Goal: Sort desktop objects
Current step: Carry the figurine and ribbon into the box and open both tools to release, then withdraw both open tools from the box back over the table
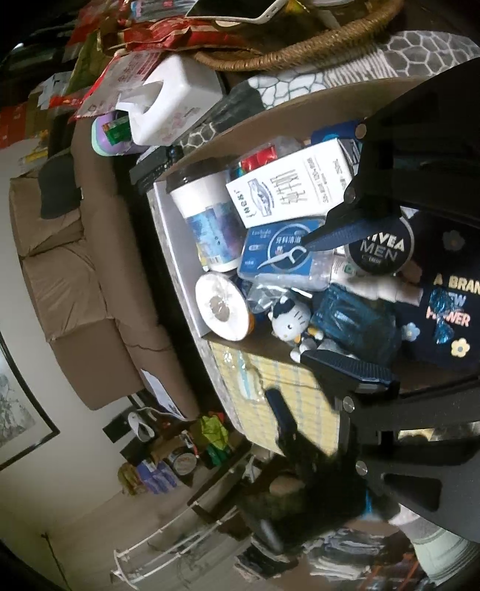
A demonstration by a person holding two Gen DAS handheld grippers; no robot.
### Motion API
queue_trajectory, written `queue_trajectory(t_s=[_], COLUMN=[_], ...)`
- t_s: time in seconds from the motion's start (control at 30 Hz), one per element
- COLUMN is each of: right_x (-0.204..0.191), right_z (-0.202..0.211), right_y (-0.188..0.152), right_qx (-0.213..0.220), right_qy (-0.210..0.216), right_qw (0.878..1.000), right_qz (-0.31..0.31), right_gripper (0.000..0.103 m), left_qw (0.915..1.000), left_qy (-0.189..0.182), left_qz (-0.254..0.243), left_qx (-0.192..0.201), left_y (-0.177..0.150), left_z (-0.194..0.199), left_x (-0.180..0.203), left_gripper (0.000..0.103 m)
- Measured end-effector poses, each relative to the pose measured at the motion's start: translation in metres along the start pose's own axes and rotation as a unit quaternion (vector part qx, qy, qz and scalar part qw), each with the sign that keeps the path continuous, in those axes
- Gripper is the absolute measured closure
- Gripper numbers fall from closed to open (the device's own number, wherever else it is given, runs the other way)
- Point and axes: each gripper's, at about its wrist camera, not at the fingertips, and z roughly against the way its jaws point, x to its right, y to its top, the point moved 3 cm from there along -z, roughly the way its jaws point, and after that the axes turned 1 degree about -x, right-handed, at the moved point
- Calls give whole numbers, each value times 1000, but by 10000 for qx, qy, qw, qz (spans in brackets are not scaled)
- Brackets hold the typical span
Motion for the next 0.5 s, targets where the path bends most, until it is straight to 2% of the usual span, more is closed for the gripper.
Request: queue_trajectory(t_s=[0.13, 0.27, 0.37, 0.5], right_x=[-20, -47, -59, -65], right_z=[-2, -1, -4, -13], right_y=[5, 11, 13, 11], right_qx=[24, 139, 186, 136], right_qy=[41, 135, 189, 230], right_qw=[9999, 9994, 9991, 9990], right_qz=[137, 270, 320, 353], right_gripper=[31, 29, 29, 29], left_qw=[9992, 9951, 9907, 9876], left_qy=[307, 661, 725, 647], left_qz=[270, 702, 1036, 1111], left_qx=[40, -228, -496, -897], left_y=[-4, -21, -36, -57], left_z=[19, 10, -12, -53], left_x=[-42, -87, -107, -103], left_gripper=[6, 6, 6, 6])
